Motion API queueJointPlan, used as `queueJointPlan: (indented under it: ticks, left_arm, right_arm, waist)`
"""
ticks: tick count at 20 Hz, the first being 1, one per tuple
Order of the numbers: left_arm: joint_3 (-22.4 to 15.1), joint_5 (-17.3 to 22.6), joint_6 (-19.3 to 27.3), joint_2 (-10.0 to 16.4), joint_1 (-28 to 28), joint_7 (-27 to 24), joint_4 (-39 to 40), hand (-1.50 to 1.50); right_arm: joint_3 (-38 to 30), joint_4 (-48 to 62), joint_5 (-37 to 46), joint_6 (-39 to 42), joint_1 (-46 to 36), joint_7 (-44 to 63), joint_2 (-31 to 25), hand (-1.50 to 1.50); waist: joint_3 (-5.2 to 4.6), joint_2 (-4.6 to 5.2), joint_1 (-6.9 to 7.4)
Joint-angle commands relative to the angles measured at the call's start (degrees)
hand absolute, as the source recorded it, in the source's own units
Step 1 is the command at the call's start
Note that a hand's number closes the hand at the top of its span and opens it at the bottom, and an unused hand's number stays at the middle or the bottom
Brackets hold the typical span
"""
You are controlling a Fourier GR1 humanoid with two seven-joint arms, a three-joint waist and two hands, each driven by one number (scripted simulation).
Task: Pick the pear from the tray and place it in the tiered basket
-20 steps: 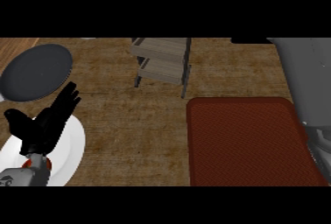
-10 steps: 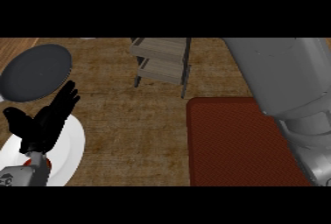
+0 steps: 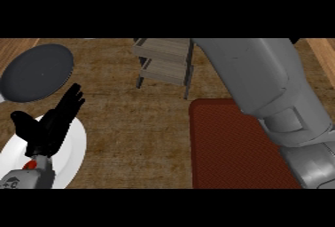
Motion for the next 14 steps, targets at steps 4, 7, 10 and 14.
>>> queueJointPlan:
  ticks: [4, 7, 10, 14]
  left_arm:
    - [-0.22, -0.54, -0.02, -0.66, -1.86, 0.88, 0.36, 0.00]
    - [0.21, -0.24, -0.34, 0.20, -0.48, 2.34, -2.44, 0.00]
    - [-0.69, -1.29, 0.46, -2.29, -0.78, -0.46, 0.61, 0.00]
    - [-0.10, -1.24, -0.97, -0.84, 1.81, -1.27, -1.55, 0.00]
  right_arm:
    - [-4.14, 6.44, 1.05, -13.50, -1.36, -4.69, 3.00, 1.50]
    - [-5.41, 12.86, 1.25, -13.58, -5.00, -6.09, 2.83, -1.50]
    - [-5.45, 15.16, 1.81, -13.95, -6.20, -8.77, 2.87, -1.50]
    - [-9.73, 15.81, -1.38, -16.57, -6.18, -11.70, 1.67, -1.50]
  waist:
    - [0.00, 0.17, 0.40]
    - [-0.02, 0.28, 1.19]
    - [-0.03, 0.30, 0.83]
    - [-0.01, 0.30, 1.12]
